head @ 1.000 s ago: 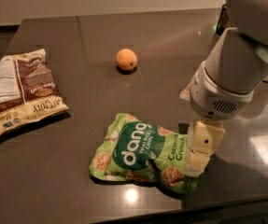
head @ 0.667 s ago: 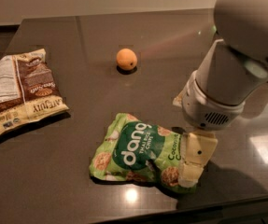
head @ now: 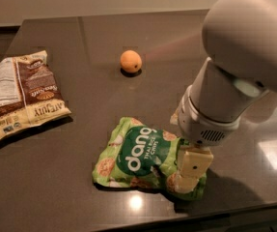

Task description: Pick green rice chip bag

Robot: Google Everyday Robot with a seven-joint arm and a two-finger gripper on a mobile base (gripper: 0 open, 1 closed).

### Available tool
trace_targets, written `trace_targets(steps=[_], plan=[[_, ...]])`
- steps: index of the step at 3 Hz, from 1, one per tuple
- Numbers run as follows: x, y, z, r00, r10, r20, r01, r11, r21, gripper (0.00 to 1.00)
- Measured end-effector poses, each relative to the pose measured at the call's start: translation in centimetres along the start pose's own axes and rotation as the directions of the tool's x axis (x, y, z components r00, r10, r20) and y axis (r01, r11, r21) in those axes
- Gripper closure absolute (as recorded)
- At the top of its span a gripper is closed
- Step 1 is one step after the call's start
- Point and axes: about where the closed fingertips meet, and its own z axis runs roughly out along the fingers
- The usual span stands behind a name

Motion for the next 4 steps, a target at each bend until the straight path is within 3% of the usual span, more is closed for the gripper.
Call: trace_targets(steps=[2, 3, 4], plan=[[-0.7, 0.1, -0.5, 1.000, -0.013, 0.000, 0.013, 0.9999, -0.005, 0.64], [-1.6, -0.7, -2.7, 0.999, -0.015, 0.031, 0.015, 0.9999, -0.008, 0.88], [-2.5, -2.0, -5.4, 0.997, -0.019, 0.072, 0.020, 0.9998, -0.006, 1.00]])
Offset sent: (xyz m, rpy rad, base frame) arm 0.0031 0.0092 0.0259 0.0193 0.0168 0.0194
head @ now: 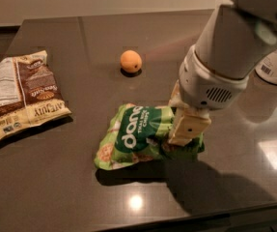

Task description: Pick green rice chip bag

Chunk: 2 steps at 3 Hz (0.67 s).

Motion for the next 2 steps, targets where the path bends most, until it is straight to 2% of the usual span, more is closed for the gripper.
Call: trace_targets(steps=[2], plan=[[-2.2, -2.2, -5.1, 0.995, -0.039, 0.091, 0.038, 0.9992, 0.008, 1.00]])
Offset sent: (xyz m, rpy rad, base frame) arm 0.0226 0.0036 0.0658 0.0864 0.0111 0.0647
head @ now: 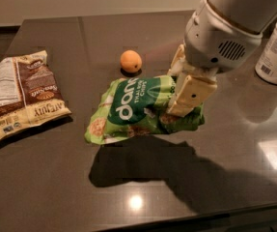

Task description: Pick green rice chip bag

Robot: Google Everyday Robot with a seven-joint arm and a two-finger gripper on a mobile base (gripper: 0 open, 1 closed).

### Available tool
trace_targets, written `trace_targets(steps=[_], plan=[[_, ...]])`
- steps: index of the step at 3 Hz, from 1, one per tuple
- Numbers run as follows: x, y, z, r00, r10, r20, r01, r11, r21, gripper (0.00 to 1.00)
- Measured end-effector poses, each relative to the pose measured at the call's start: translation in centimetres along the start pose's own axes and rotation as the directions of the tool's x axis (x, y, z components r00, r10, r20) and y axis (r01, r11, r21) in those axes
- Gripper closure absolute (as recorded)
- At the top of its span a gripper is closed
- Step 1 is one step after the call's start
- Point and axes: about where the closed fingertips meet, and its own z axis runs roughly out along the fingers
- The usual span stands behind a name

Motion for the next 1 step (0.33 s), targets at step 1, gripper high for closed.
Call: trace_targets(steps=[1], plan=[[-0.12, -0.05, -0.19, 1.000, -0.001, 0.007, 0.001, 1.0000, 0.001, 1.00]])
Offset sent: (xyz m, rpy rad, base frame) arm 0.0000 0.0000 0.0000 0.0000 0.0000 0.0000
